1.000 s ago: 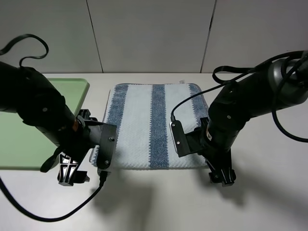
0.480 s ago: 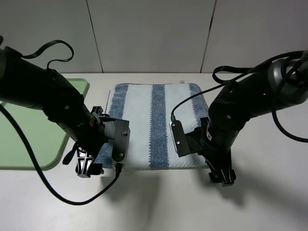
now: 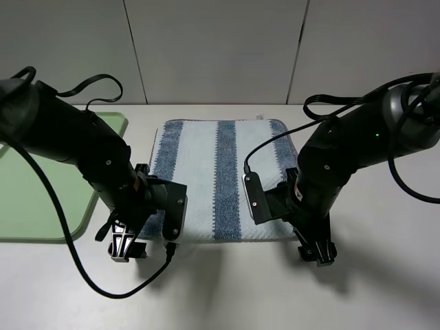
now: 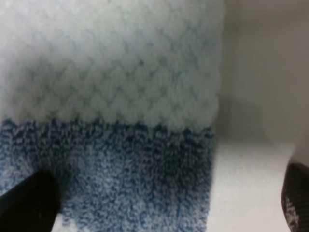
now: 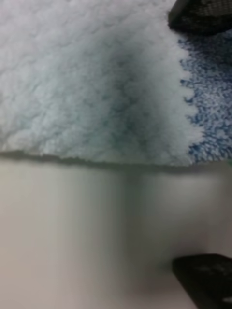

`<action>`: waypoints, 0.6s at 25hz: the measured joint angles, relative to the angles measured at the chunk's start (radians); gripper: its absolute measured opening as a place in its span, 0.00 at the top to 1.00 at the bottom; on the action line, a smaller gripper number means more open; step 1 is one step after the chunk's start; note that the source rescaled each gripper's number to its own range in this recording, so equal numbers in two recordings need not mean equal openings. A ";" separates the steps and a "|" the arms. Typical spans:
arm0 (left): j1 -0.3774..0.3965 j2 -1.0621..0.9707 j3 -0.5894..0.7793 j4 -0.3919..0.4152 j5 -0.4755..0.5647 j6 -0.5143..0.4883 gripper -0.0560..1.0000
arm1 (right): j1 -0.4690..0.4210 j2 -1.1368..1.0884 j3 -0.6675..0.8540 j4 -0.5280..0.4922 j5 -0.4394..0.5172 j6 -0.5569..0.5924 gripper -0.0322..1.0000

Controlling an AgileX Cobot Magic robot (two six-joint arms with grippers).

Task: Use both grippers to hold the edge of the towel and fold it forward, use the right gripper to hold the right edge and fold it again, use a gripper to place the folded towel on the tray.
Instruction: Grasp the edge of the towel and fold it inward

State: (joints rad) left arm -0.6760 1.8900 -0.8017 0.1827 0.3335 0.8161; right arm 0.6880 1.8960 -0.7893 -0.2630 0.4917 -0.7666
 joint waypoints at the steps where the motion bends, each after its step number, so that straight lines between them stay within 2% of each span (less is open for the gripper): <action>1: 0.000 0.000 0.000 -0.003 0.002 0.000 0.10 | 0.000 0.000 0.000 0.000 0.000 0.000 0.00; 7: -0.001 0.003 0.000 -0.009 -0.003 0.000 0.36 | 0.000 0.000 0.000 0.000 -0.002 0.000 0.00; 8: -0.001 0.004 0.000 -0.008 -0.007 0.000 0.41 | 0.000 0.000 0.000 0.003 0.000 0.000 0.03; 15: -0.001 0.008 0.000 -0.004 -0.025 0.000 0.61 | 0.000 0.001 0.003 0.021 -0.016 0.004 0.48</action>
State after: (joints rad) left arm -0.6773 1.8979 -0.8017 0.1786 0.3082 0.8161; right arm 0.6880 1.8970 -0.7861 -0.2418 0.4755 -0.7629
